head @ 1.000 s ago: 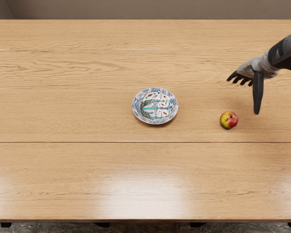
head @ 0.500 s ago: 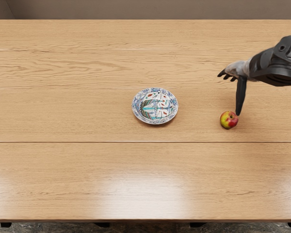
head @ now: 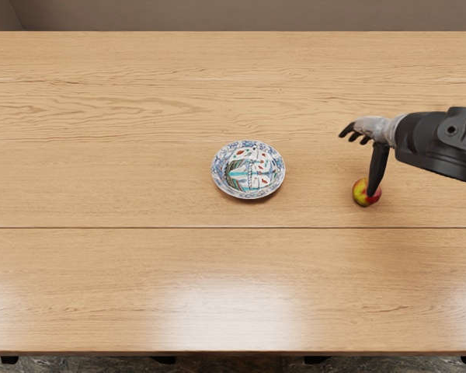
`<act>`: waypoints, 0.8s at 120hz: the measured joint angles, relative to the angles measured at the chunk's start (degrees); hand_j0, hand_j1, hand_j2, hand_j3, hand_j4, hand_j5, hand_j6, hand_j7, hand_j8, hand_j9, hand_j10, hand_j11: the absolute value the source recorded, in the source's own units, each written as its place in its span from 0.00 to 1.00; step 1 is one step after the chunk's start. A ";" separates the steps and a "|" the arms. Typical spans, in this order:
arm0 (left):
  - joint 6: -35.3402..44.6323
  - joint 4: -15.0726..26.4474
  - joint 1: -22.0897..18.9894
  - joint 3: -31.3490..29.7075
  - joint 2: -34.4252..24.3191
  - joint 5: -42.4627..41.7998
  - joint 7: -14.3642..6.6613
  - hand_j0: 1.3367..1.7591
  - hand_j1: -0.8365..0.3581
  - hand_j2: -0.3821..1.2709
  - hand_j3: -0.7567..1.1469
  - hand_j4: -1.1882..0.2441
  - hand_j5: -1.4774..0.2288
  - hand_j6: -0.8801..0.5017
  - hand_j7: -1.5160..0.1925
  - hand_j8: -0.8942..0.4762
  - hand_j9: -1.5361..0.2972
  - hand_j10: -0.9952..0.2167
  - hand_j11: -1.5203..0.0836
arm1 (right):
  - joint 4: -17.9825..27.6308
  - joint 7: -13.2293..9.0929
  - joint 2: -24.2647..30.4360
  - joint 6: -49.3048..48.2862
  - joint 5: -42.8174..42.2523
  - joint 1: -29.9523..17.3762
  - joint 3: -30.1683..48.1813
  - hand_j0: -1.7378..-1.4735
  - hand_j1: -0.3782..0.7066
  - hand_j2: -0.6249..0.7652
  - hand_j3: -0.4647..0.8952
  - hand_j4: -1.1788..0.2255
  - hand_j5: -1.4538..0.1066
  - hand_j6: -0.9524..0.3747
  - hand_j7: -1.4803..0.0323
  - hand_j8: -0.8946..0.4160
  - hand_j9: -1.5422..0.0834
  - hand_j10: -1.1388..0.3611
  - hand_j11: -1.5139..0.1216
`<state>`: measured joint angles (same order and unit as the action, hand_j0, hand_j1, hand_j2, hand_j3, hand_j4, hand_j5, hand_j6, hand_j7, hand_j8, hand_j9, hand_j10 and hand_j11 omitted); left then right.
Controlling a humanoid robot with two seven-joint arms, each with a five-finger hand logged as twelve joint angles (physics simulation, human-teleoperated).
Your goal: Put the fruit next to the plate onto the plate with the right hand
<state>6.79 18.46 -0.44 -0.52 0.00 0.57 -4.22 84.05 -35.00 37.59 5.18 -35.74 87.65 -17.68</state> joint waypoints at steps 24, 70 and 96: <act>-0.02 0.00 0.00 0.00 0.00 0.03 0.00 0.76 0.99 0.23 0.40 0.83 0.87 0.64 0.89 0.65 0.84 0.82 0.95 | 2.68 0.00 0.32 3.95 -1.18 -0.41 -2.16 0.30 0.23 0.42 0.34 0.70 0.78 0.57 0.82 0.54 0.80 0.63 0.78; -0.02 0.00 0.00 0.00 0.00 0.00 0.00 0.76 0.99 0.23 0.40 0.83 0.87 0.64 0.89 0.65 0.84 0.82 0.95 | 5.06 0.00 -0.42 10.05 -4.32 -1.85 -4.96 0.30 0.25 0.42 0.34 0.70 0.76 0.56 0.81 0.53 0.79 0.62 0.77; -0.02 0.00 0.00 0.00 0.00 0.00 0.00 0.76 0.99 0.23 0.40 0.83 0.87 0.64 0.89 0.65 0.84 0.82 0.95 | 5.53 0.00 -0.64 10.57 -5.15 -3.02 -5.21 0.30 0.24 0.42 0.34 0.70 0.77 0.57 0.81 0.53 0.80 0.63 0.77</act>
<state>6.77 18.46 -0.44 -0.52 0.00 0.57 -4.22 89.58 -35.00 36.95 15.75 -40.89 84.62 -22.89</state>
